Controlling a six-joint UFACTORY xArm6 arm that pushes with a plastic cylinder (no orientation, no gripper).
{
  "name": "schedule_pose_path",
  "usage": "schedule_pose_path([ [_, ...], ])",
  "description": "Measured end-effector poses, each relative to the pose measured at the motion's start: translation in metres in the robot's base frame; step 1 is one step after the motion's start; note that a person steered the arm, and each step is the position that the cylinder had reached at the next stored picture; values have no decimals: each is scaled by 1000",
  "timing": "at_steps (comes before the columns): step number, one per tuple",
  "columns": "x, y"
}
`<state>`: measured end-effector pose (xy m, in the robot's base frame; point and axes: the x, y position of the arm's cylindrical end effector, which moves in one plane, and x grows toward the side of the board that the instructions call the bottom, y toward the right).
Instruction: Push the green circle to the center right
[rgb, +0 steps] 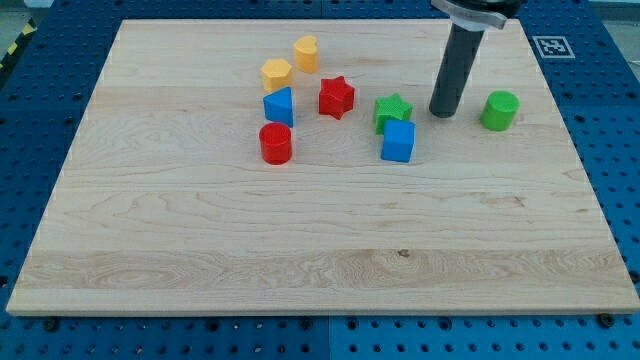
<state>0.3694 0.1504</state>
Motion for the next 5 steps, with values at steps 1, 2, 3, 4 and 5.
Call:
schedule_pose_path([
  [1,-3,13],
  [2,-3,25],
  [3,-3,36],
  [4,0,40],
  [5,12,44],
])
